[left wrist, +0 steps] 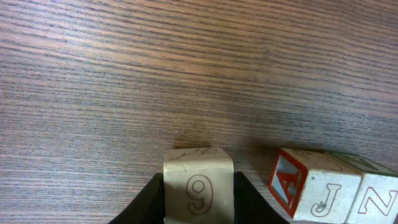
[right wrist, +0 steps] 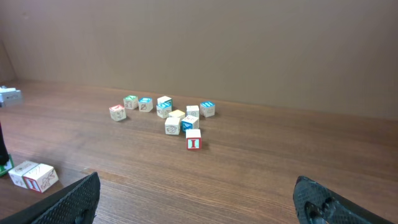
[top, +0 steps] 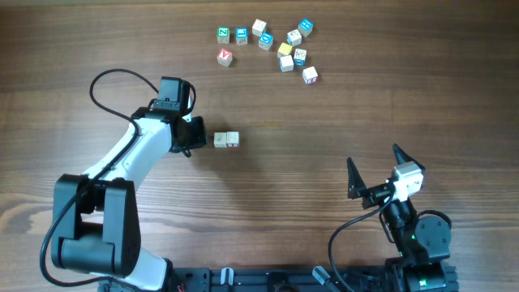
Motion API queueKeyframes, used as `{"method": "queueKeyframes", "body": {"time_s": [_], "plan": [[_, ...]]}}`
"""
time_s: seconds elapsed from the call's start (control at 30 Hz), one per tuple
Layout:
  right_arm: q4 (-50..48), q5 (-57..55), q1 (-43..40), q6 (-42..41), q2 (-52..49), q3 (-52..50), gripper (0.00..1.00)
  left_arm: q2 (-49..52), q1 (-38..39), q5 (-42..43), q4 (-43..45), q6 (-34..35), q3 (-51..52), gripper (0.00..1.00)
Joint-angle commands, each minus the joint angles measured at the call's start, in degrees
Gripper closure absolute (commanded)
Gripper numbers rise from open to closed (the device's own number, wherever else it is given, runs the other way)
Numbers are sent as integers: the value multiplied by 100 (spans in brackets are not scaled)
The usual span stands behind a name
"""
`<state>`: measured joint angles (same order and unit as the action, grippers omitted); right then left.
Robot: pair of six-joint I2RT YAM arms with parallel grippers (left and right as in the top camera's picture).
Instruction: Form a horizontal line
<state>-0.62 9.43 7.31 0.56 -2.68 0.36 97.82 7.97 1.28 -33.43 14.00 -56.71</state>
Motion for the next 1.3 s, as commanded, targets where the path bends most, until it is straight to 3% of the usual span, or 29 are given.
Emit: {"method": "queueKeyframes", "body": {"time_s": [0.0,0.37,0.47,0.53,0.57,0.7,0.93,1.27], "plan": [[-13,76,-26,55,24,-4,0,48,-20,66,-46,-74,57,73],[-13,76,-26,55,24,-4,0,48,-20,66,-125,-74,57,72],[-13,76,-26,55,24,-4,0,48,-20,66,-111,-74,57,66],[-13,76,-26,57,24,-4,0,48,-20,66,-101,-74,57,55],[-13,76,-26,55,24,-4,0,48,-20,66,-66,-74,57,54],[-13,76,-26,55,24,-4,0,48,-20,66,4,-74,57,55],[-13,76,-26,55,24,-4,0,48,-20,66,-11,-31,57,68],[-13,76,-26,57,24,-4,0,50,17,238,214,-9,57,70]]}}
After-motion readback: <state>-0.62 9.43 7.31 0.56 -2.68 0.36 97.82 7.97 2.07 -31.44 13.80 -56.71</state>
